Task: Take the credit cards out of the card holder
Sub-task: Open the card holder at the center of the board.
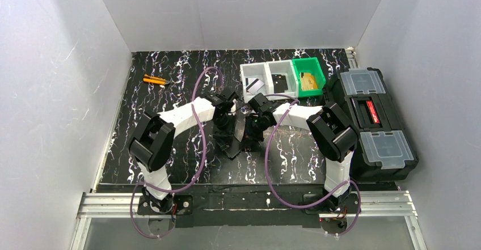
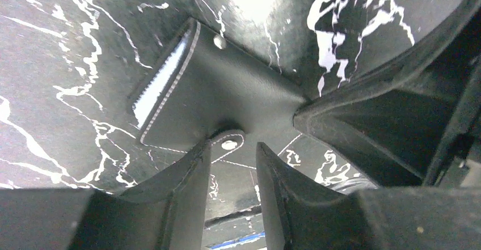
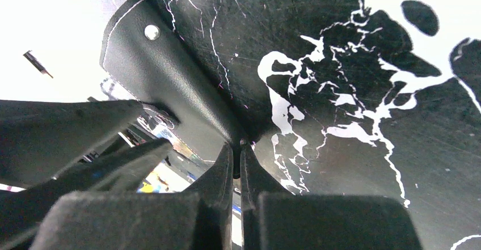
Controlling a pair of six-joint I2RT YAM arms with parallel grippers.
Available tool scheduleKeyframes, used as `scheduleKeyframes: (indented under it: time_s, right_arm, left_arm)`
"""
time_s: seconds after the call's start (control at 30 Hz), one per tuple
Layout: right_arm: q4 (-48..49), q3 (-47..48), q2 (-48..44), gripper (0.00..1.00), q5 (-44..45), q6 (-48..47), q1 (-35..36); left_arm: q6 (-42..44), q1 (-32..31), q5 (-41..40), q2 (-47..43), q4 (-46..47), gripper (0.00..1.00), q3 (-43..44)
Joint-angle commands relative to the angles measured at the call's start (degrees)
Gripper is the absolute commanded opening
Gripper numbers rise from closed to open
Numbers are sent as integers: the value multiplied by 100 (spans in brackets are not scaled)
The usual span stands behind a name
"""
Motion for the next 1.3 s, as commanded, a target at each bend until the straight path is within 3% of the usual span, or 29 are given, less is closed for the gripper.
scheduleKeyframes:
  time_s: [0.0,0.23,0.53,0.6,0.8,1.27]
  right_arm:
    - [124,-185,61,1,132,217,77]
    - [182,-208,42,1,128,266,81]
    - [246,-305,-7,1,127,285,81]
    - [256,-315,-8,1,132,293,76]
    - [256,-338,-1,1,158,310,81]
    - [300,-511,-155,1,280,416,45]
  left_arm:
    - [179,-311,-346,-381,-204,36,-94]
    - [267,-634,-981,-123,-204,40,-59]
    - [24,-937,-2241,451,-680,35,194]
    - [4,-967,-2376,534,-735,31,211]
    - [-83,-972,-2743,470,-860,0,282]
    - [34,-588,-2204,-801,-884,0,468]
